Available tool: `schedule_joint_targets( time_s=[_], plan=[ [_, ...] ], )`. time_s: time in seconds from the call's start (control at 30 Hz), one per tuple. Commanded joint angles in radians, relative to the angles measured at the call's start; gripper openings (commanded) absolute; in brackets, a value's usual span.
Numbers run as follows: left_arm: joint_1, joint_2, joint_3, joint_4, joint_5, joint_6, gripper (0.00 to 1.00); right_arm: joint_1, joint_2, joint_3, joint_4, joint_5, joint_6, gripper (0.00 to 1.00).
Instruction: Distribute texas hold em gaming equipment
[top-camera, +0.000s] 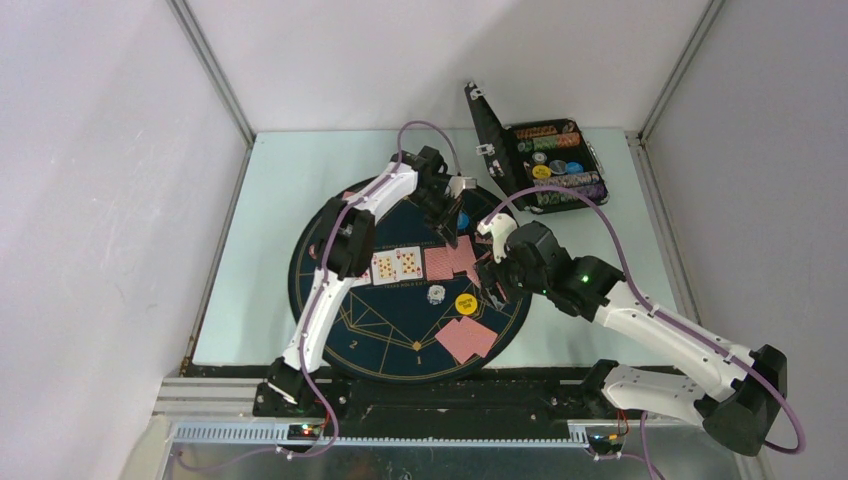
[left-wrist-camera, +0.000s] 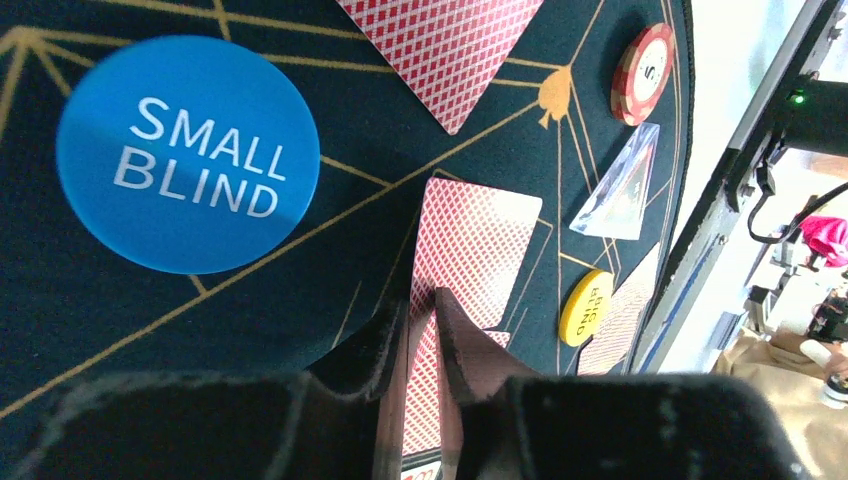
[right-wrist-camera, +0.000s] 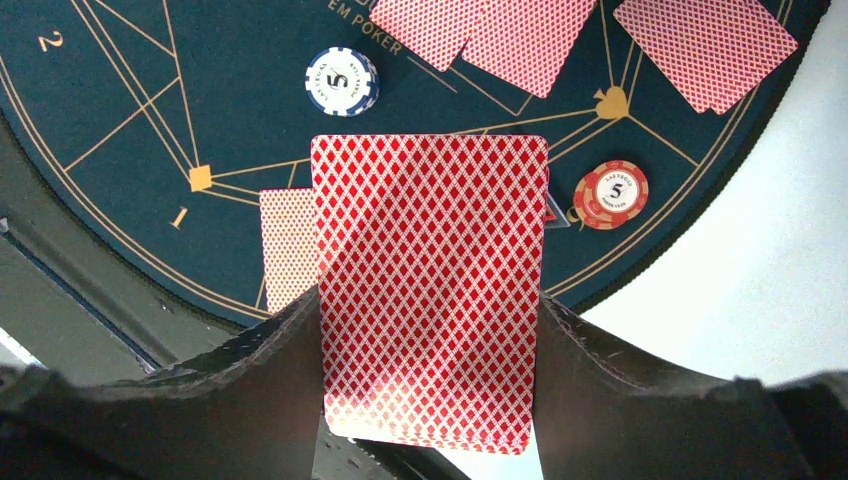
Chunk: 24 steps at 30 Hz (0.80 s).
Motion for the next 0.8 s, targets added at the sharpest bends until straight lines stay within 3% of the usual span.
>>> schedule_joint_targets(
  time_s=[0.0, 0.4, 0.77],
  plan=[
    [0.001, 0.02, 0.045, 0.013, -0.01, -0.018, 0.19, -0.004, -0.003, 0.003, 0.043, 0.001, 0.004, 0.0],
    [-0.024, 0.008, 0.057, -0.059, 0.017, 0.128, 0.22, -0.006, 0.001, 0.003, 0.046, 0.001, 0.003, 0.0],
    [-0.042, 0.045, 0.121, -0.073, -0.023, 0.139, 0.24, -0.008, 0.006, 0.004, 0.046, -0.004, 0.003, 0.0]
  ],
)
